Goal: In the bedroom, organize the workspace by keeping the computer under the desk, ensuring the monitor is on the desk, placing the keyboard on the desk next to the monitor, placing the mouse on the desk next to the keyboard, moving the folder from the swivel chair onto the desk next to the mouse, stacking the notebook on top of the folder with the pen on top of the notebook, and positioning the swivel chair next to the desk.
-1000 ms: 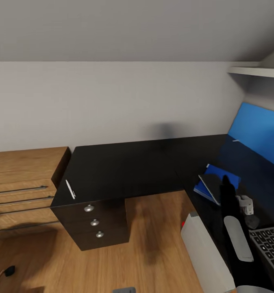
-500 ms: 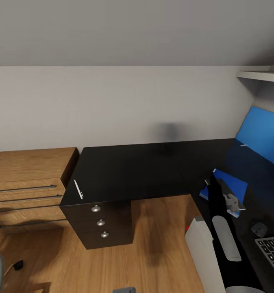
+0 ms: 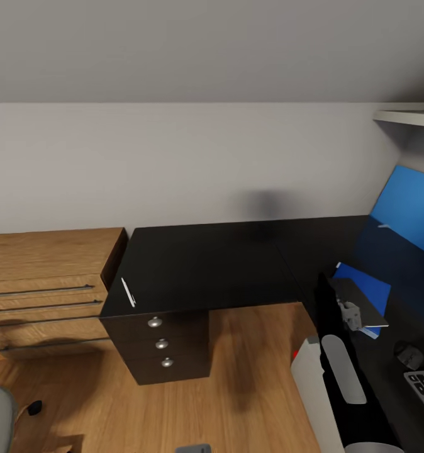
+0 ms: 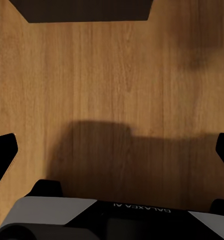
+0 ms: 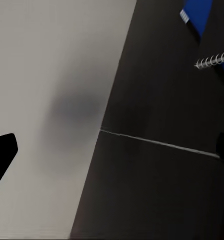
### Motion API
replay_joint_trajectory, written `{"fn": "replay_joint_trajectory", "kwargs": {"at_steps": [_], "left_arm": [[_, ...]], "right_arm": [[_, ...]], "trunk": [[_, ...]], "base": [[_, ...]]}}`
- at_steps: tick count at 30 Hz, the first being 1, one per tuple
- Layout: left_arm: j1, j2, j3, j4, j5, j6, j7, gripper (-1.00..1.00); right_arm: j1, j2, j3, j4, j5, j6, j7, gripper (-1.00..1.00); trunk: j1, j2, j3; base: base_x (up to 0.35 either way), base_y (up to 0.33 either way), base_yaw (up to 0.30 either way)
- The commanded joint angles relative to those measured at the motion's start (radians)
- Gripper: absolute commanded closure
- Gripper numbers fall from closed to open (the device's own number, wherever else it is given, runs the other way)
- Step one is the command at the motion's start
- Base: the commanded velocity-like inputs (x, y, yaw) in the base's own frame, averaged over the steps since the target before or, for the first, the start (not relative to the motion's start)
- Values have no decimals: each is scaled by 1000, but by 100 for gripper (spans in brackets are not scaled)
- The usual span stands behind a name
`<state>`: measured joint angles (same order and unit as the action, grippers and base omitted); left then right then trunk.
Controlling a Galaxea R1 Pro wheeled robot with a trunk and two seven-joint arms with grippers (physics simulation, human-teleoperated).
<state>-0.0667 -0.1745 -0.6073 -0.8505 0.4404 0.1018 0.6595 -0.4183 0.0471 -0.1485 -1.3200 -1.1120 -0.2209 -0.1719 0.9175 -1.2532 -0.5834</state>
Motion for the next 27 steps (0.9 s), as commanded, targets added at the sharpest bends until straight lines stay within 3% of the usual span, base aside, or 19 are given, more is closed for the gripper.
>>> {"fn": "replay_joint_trajectory", "kwargs": {"at_steps": [1,8,10,15,17,21,24,25,27], "left_arm": [[-1,0,-2,-1,1,6,6,-100],[-1,1,-1,-1,2,6,6,-100],[-1,1,0,-1,3,6,6,-100],[-1,0,0,-1,3,6,6,-100],[-1,0,0,4,3,6,6,-100],[-1,0,0,11,3,6,6,-100],[-1,0,1,15,4,7,6,-100],[-1,0,2,15,4,7,6,-100],[-1,0,2,17,4,7,6,-100]], "right_arm": [[0,0,0,5,-8,-7,-1,-100],[0,-1,38,48,-1,-24,0,-100],[-1,-1,79,81,1,-30,-1,-100],[-2,-1,135,112,27,-68,-4,-100],[-3,2,166,155,109,-79,-8,-100],[-6,17,185,213,184,-81,-10,-100],[-21,51,199,335,305,-100,-12,-100],[-28,56,200,361,325,-110,-12,-100],[-68,67,202,471,403,-176,-12,-100]], "trunk": [[0,-1,0],[0,-1,2],[0,-1,2],[0,-1,2],[0,-1,2],[0,-1,2],[0,-1,2],[0,-1,2],[0,-1,2]], "base": [[0,195,204],[0,86,231],[0,16,241],[0,5,243],[0,1,244],[0,0,244],[0,0,244],[0,0,244],[0,0,244]]}}
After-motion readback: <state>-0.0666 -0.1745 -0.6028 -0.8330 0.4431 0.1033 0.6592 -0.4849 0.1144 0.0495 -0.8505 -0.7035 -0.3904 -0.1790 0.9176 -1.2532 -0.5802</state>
